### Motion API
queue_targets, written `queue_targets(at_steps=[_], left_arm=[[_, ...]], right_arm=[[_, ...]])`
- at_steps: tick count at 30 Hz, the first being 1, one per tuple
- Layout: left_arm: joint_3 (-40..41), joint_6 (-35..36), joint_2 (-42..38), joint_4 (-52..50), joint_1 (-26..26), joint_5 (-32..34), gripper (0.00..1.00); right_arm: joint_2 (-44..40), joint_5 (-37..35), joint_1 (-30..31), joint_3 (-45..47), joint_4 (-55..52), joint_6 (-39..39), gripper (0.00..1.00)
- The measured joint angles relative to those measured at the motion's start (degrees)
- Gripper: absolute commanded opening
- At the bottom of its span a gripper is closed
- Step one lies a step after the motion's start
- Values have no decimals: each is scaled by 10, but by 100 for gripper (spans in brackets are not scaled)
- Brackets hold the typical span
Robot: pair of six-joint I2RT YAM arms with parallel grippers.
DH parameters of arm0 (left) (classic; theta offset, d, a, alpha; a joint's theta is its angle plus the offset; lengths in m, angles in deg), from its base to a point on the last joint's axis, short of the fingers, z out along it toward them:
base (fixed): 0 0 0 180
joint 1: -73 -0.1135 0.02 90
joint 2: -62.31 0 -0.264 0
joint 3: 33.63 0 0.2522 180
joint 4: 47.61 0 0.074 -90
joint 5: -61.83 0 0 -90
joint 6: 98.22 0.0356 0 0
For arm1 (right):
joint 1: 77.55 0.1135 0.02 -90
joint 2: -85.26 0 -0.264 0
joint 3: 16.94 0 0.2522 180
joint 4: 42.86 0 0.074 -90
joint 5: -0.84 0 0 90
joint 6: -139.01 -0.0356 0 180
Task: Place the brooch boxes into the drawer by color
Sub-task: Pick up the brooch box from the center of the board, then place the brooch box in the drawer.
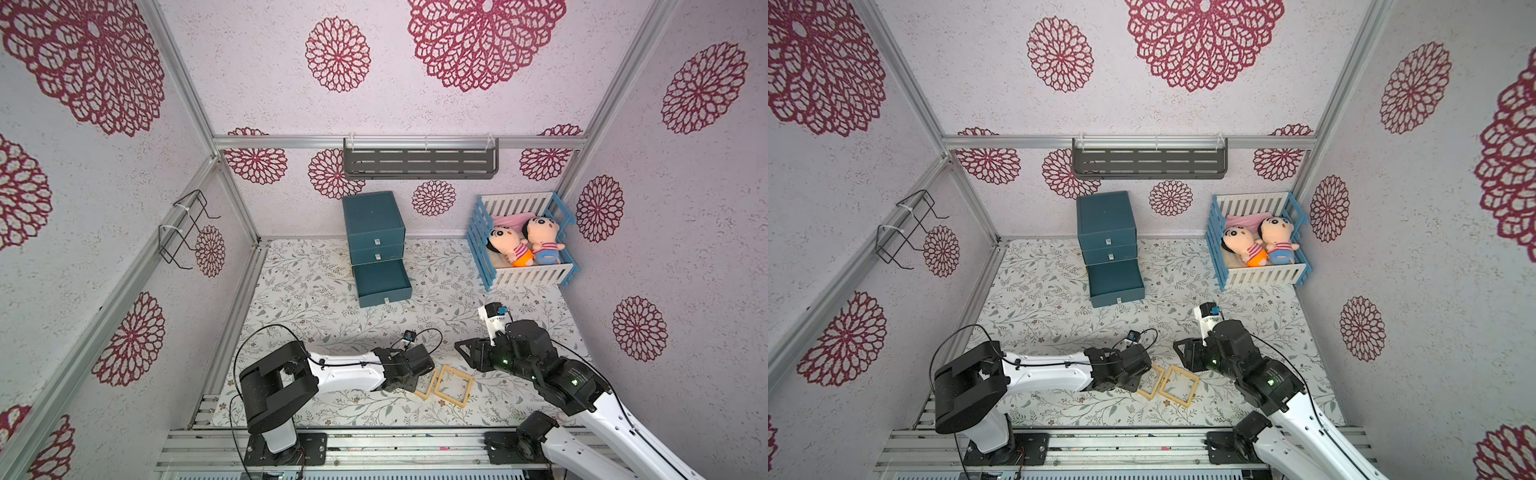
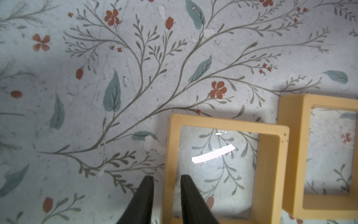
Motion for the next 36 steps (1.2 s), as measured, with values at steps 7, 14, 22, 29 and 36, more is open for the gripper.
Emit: queue_targets(at_steps=[7,14,22,29,36], left_arm=[[0,-1,1,0,0,-1,14],[-8,-2,1,-17,0,8,0],[-55,-27,-11,-85,-21,7,0],[-111,-48,-34,-148,-98,2,0],[-199,-56,-35,-220,-179,-3,0]], right_arm=[[-6,2,0,0,0,0,45],[-10,2,0,0,0,0,45],[-25,2,0,0,19,-6,45],[-20,2,0,0,41,-9,45],[1,0,0,0,76,-11,44]])
